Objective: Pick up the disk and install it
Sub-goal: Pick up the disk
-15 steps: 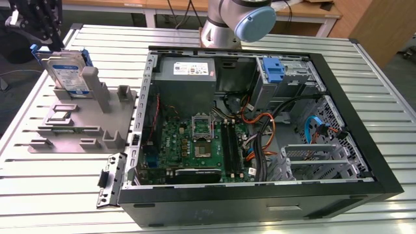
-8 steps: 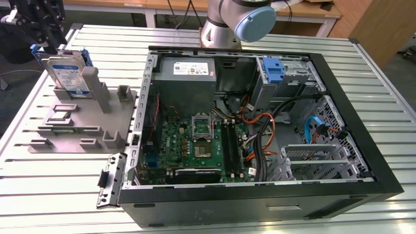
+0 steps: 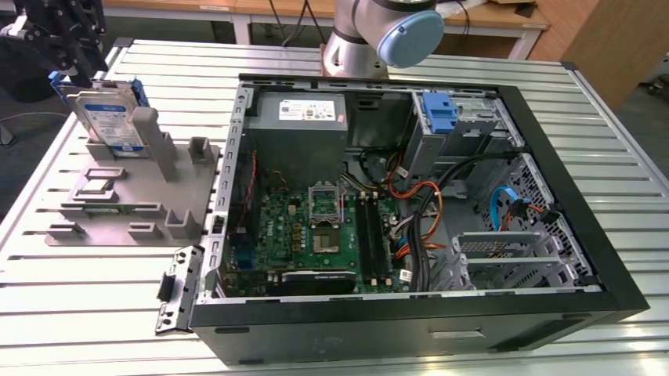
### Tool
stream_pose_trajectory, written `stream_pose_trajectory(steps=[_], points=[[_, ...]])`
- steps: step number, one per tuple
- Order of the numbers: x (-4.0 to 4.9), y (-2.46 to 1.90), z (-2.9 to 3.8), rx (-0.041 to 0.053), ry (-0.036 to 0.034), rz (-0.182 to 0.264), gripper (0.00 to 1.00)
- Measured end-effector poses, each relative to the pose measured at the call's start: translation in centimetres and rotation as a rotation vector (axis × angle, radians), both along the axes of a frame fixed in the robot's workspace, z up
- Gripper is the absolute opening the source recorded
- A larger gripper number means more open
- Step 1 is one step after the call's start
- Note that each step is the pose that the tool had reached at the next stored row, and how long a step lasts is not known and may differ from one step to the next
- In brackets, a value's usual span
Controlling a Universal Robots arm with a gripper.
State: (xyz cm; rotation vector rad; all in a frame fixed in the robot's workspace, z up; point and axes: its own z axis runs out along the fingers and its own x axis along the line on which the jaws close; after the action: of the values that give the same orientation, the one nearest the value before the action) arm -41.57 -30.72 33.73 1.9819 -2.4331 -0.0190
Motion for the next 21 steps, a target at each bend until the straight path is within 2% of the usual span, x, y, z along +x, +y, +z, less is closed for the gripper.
stream_pose_trajectory(steps=[17,21], points=[[0.00,0.00,0.00,0.0000,0.0000,-0.014,0.47],[0.00,0.00,-0.02,0.0003,0.0000,0.027,0.47]])
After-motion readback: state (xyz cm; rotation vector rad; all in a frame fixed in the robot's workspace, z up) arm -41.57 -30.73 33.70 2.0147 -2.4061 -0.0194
